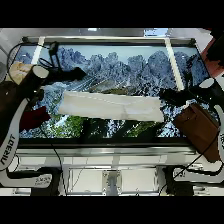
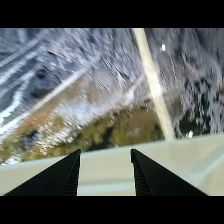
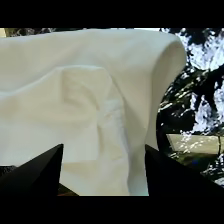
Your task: Fold the shirts.
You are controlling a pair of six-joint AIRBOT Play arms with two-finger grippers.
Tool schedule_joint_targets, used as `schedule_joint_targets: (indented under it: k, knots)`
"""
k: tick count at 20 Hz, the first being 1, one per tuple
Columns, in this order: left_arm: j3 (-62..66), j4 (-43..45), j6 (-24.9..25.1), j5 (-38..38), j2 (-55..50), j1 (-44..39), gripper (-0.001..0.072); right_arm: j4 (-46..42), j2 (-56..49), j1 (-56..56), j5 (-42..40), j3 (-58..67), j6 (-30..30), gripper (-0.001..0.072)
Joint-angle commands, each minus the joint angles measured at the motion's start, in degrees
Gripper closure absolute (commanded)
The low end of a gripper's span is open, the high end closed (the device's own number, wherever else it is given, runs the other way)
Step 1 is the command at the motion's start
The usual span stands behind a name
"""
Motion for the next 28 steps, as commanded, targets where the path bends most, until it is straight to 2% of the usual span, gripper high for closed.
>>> schedule_joint_targets:
  k: [1,3,6,9,16,17,18,20,21,23,25,26,28]
  knots:
    - [1.51,10.56,-4.13,-1.42,-3.72,-8.81,0.0362,0.55,-0.59,-2.75,-0.76,-2.84,0.09,0.0086]
    - [4.15,14.03,-7.28,-3.21,-7.69,-12.13,0.0362,1.05,-3.41,-2.75,0.02,-3.08,-0.85,0.0087]
    - [10.51,17.09,-10.91,-8.98,-14.51,-14.08,0.0362,7.5,-8.7,-2.67,0.42,-3.06,-3.72,0.0086]
    - [14.99,16.81,-11.41,-15.37,-19.08,-14.08,0.0362,10.62,-11.32,-2.64,-1.79,-3.06,-6.21,0.0087]
    - [15.08,15.26,-12.44,-20.85,-21.46,-14.1,0.0362,10.88,-13.2,0.04,-2.05,-3.06,-6.4,0.0104]
    - [15.08,15.28,-12.44,-21.18,-21.57,-14.1,0.0362,11.1,-13.2,1.18,-2.29,-3.04,-7.37,0.0204]
    - [15.08,15.32,-12.44,-21.24,-21.59,-14.1,0.0362,12.17,-13.2,2.12,-2.32,-3.04,-8.66,0.0351]
    - [15.08,15.65,-12.48,-21.24,-21.7,-14.08,0.0365,16.55,-13.18,3.54,-2.25,-2.93,-10.95,0.0588]
    - [15.08,15.85,-12.9,-21.64,-21.88,-14.08,0.0398,20.26,-13.05,3.93,-1.68,-2.93,-12.61,0.0683]
    - [15.08,15.78,-12.83,-22.97,-22.6,-14.08,0.0576,28.37,-11.93,3.89,0.92,-2.91,-17.66,0.0688]
    - [15.08,15.54,-12.81,-24.61,-23.5,-14.1,0.0665,33.62,-9.31,3.87,1.6,-2.91,-19.28,0.0689]
    - [15.08,15.54,-12.68,-25.09,-23.98,-14.1,0.0691,34.49,-7.69,3.91,1.51,-2.58,-19.39,0.0689]
    - [15.08,14.97,-12.61,-25.81,-24.96,-14.1,0.0691,33.57,-4.96,4.44,3.32,0.5,-18.86,0.069]
